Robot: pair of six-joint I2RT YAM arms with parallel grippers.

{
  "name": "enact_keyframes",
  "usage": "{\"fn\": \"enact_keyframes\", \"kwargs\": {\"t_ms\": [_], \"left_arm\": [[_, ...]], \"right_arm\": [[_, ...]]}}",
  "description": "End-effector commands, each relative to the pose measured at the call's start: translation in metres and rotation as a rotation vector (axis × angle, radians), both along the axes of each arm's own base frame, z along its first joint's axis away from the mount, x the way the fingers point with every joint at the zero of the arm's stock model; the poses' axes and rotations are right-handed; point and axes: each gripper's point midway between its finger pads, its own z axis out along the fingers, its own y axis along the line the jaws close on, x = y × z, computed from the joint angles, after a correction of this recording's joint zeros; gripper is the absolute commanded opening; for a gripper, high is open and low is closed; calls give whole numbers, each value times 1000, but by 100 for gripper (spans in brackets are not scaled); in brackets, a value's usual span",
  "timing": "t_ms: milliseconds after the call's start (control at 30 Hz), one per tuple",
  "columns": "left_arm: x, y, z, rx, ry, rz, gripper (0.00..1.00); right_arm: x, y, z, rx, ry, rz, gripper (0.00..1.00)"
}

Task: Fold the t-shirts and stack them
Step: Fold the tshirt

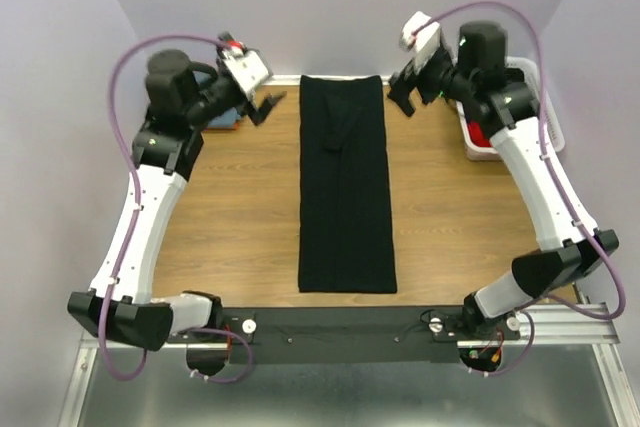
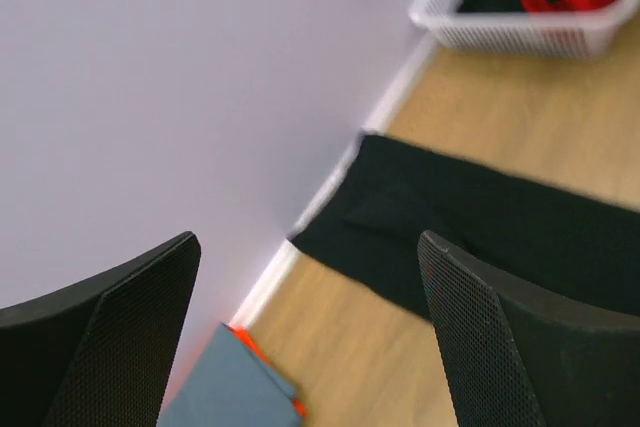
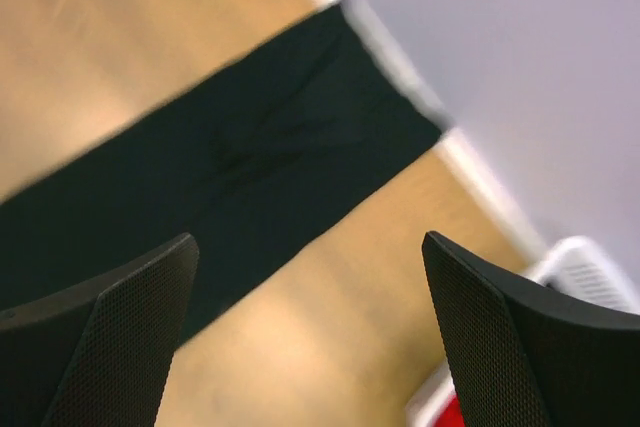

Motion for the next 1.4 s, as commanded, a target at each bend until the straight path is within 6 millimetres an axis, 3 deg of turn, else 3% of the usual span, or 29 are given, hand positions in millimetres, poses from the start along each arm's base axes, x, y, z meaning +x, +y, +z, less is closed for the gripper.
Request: {"fn": "enact_keyframes", "kwargs": {"t_ms": [0,33,67,100,133,167,267,300,333,367,467,500,667,900,1367], "left_arm": [[-68,-38,-154,361,201,-263,96],[-76,-32,-169,397,193,-265,95],[-114,-43,-179,445,152,-359,93],[-137,-46,-220,506,186,-416,93],[-163,-58,-231,525,160,-496,93],[-186,-55,-253,544,160,-532,94],[-223,-61,-288,616,112,-638,93],[-229,-62,-298,639,106,-660,92],[-234,-66,-304,656,89,-689,90],[-239,-68,-314,679,100,-711,81],[-264,-80,-343,735,138,-815,68],[-264,-80,-348,742,155,-818,67],[-281,-80,-382,838,210,-880,57],[-270,-63,-420,986,262,-825,62],[-265,-66,-433,1037,200,-861,61]], "right_arm": [[-90,2,-132,-236,376,207,100],[-96,4,-122,-242,331,237,100],[-128,2,-154,-298,397,293,100],[-148,7,-166,-329,408,345,100],[-172,1,-202,-381,480,388,100],[-188,1,-204,-387,459,417,99],[-242,13,-244,-411,472,557,93],[-250,17,-256,-419,479,584,92],[-260,30,-256,-414,415,640,87],[-270,25,-277,-443,435,664,84],[-279,26,-304,-513,372,730,76],[-278,31,-303,-514,340,754,75],[-283,27,-336,-602,314,831,66],[-297,17,-358,-681,280,917,63],[-311,6,-368,-755,249,973,64]]}}
